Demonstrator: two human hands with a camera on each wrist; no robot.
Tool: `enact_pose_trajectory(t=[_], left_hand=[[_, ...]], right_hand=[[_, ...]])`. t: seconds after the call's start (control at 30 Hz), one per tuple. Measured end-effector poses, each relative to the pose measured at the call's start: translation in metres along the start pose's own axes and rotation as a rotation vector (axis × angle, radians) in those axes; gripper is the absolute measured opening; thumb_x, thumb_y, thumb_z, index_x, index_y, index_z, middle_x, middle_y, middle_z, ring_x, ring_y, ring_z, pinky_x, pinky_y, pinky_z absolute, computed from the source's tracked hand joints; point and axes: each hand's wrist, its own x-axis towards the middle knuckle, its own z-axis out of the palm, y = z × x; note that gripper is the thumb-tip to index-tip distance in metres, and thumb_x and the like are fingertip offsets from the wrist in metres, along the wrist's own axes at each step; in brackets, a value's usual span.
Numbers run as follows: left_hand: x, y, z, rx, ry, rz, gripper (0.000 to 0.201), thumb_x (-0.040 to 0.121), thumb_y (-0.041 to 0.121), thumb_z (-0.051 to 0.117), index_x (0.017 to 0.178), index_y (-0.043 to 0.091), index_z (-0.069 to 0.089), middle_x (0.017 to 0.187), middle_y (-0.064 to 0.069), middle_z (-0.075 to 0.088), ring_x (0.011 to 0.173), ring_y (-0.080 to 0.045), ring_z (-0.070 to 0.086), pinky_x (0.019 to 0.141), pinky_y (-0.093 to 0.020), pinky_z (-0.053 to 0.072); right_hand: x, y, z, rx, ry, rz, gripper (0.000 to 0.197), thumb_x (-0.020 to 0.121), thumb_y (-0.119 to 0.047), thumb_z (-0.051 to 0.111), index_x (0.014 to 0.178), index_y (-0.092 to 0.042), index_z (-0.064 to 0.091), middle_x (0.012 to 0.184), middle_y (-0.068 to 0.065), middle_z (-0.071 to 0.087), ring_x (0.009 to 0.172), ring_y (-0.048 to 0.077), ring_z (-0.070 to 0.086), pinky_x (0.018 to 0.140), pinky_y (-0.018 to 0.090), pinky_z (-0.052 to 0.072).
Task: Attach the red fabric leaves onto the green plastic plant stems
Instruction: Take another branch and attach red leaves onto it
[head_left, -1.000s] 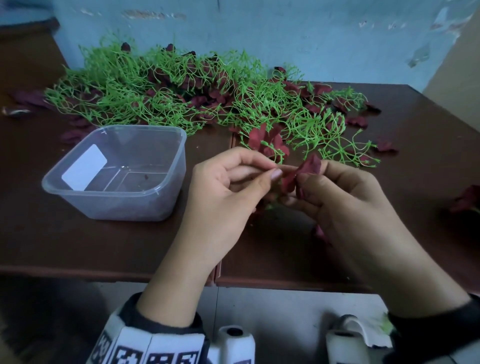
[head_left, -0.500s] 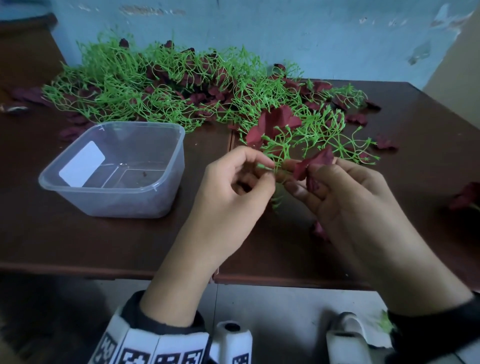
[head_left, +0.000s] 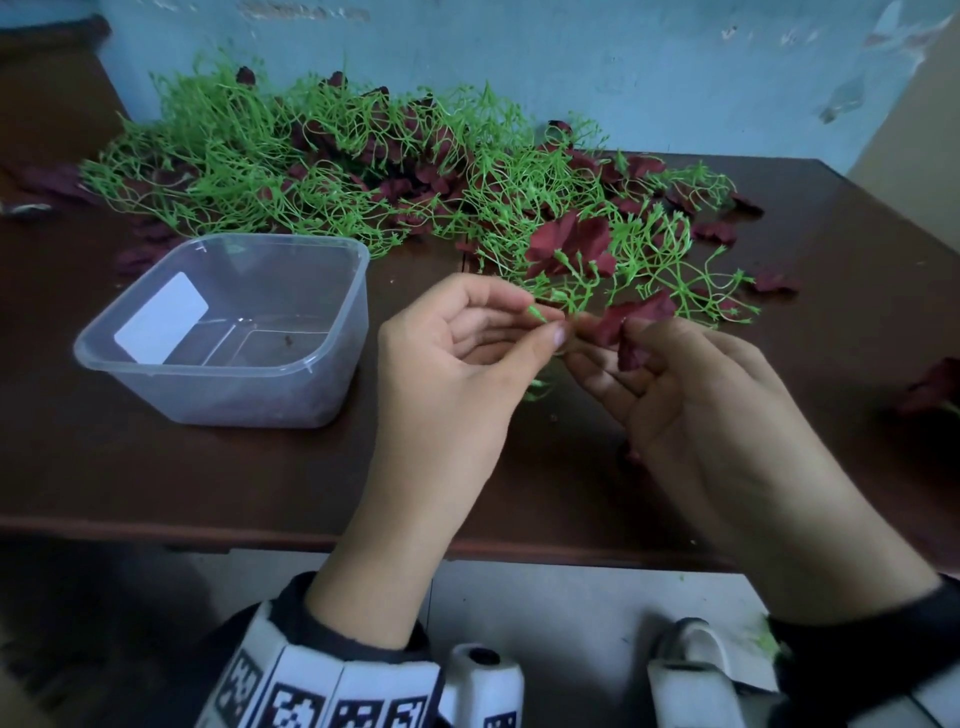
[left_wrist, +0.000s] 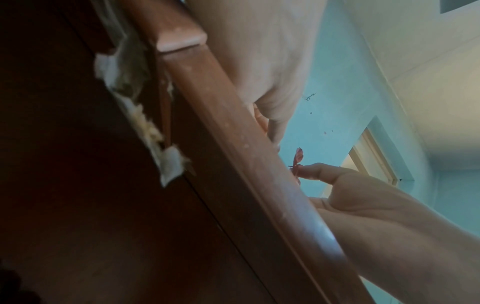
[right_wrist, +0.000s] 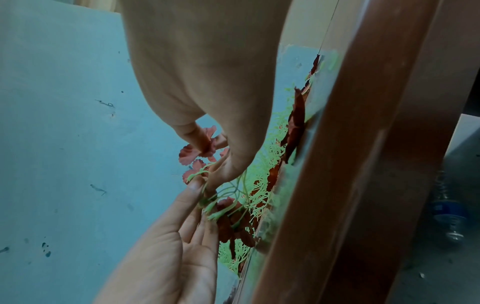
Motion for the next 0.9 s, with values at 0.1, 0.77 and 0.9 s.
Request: enact_pose_trajectory(t=[0.1,0.77,0.9], left_hand=[[0.0,-0.001,0.0,0.025,0.022,0.008,0.022,0.083,-0.001,0.08,0.097,0.01,0.068,0.086,0.0,0.08,0.086,-0.014,0.077,0.076,-0.022,0.058],[0.007,-0.011,-0.005,0.215,-0.23,0.236,0.013,0.095,0.002,0.069,0.106,0.003,0.076,0.094,-0.003,0.072,0.091,-0.018,0.071,0.084,-0.027,0.052],[0.006,-0.011,-0.004,0.209,-0.26,0.258,0.01,0.095,0.001,0.069,0.102,0.004,0.075,0.097,-0.004,0.071,0.09,-0.018,0.071,0.084,-0.027,0.052]], right_hand=[[-0.002,0.001,-0.001,-0.028,-0.044,0.006,0.026,0.099,-0.001,0.046,0.081,-0.002,0.065,0.084,0.013,0.074,0.085,0.02,0.071,0.082,0.032,0.06],[-0.003,-0.002,-0.01,-0.055,-0.223,0.157,0.016,0.087,-0.013,0.057,0.083,-0.008,0.071,0.088,0.013,0.061,0.098,0.032,0.05,0.094,0.049,0.037],[-0.003,-0.003,-0.009,-0.032,-0.242,0.169,0.018,0.084,-0.013,0.057,0.077,-0.009,0.073,0.081,0.009,0.062,0.087,0.024,0.055,0.089,0.042,0.043]])
